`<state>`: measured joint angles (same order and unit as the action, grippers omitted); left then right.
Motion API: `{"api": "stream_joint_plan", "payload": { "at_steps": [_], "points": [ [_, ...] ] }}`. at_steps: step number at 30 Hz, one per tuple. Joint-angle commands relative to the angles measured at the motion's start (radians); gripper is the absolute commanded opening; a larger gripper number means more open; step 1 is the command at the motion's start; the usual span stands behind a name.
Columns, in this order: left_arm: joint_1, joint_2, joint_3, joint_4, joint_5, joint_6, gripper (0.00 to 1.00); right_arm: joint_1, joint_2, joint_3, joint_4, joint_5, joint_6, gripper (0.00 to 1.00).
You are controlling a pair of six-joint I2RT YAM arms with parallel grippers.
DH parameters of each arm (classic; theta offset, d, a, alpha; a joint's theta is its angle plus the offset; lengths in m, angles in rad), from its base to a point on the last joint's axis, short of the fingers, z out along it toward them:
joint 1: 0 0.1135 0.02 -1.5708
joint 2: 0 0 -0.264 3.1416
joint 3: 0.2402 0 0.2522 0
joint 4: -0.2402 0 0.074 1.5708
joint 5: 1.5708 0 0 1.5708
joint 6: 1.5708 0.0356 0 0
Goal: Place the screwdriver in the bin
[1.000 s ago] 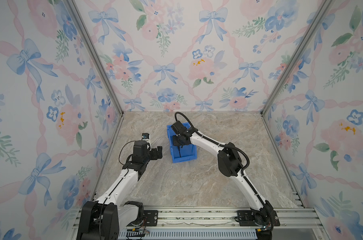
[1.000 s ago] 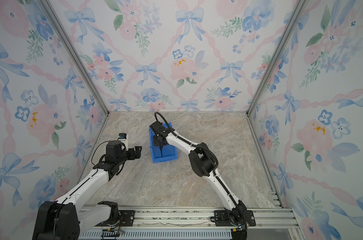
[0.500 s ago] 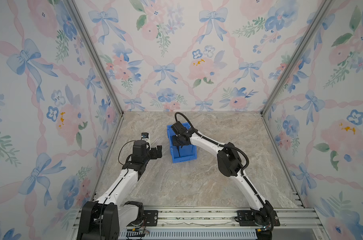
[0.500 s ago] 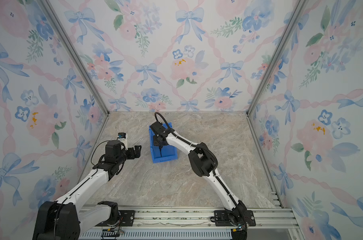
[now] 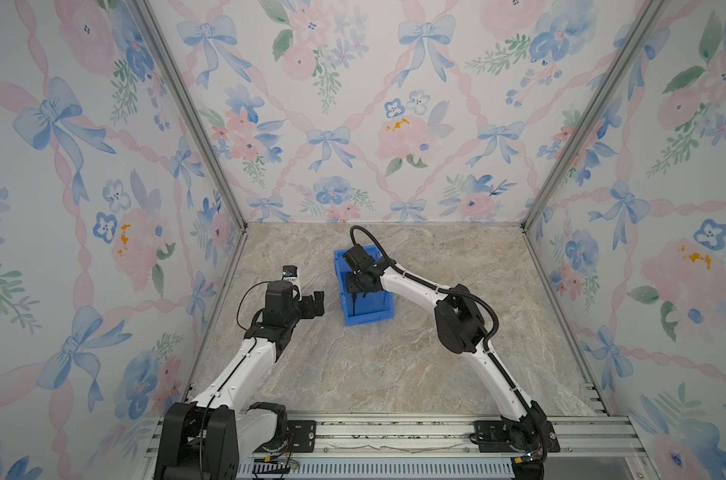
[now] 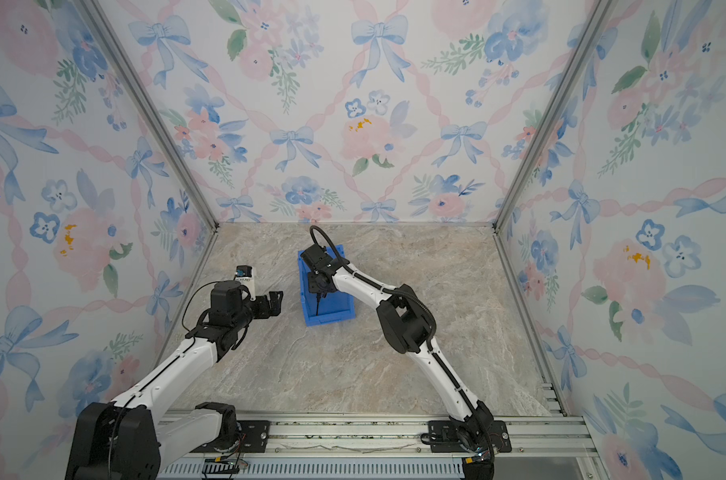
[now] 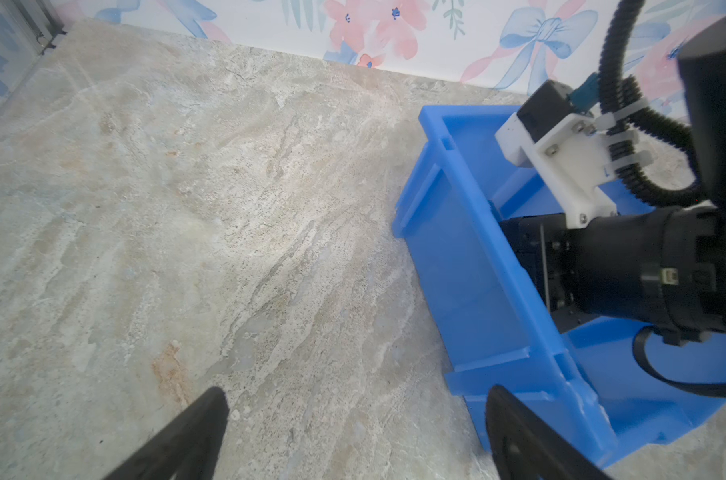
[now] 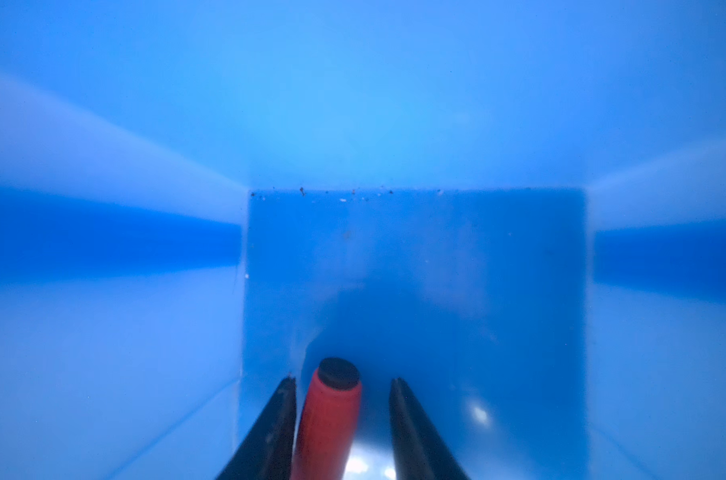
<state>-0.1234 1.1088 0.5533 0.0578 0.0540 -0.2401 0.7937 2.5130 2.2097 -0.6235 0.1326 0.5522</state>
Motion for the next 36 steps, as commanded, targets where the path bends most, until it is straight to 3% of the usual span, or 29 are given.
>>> {"api": "stream_joint_plan", "payload": {
  "at_steps": [1,8,15,21,27,31,36],
  "points": [
    [0.006,-0.026,-0.013,0.018,0.018,-0.012,0.97,0.009,-0.112,-0.034,0.027,0.031,-0.028,0.44],
    [0.006,-0.047,-0.016,0.019,0.014,-0.020,0.97,0.026,-0.314,-0.260,0.137,0.040,-0.046,0.55],
    [0.005,-0.084,-0.009,-0.025,-0.074,-0.030,0.98,0.075,-0.578,-0.509,0.165,0.106,-0.139,0.76],
    [0.003,-0.114,-0.018,-0.031,-0.133,-0.034,0.97,0.108,-0.843,-0.760,0.131,0.249,-0.161,0.99],
    [0.000,-0.134,-0.031,-0.049,-0.193,-0.023,0.98,0.113,-1.119,-1.023,0.108,0.511,-0.165,0.97],
    [-0.003,-0.133,-0.050,-0.056,-0.176,-0.001,0.98,0.018,-1.282,-1.161,0.079,0.553,-0.153,0.97],
    [-0.004,-0.086,-0.074,0.015,-0.148,0.021,0.98,-0.212,-1.456,-1.291,0.024,0.445,-0.150,0.97]
  ]
}}
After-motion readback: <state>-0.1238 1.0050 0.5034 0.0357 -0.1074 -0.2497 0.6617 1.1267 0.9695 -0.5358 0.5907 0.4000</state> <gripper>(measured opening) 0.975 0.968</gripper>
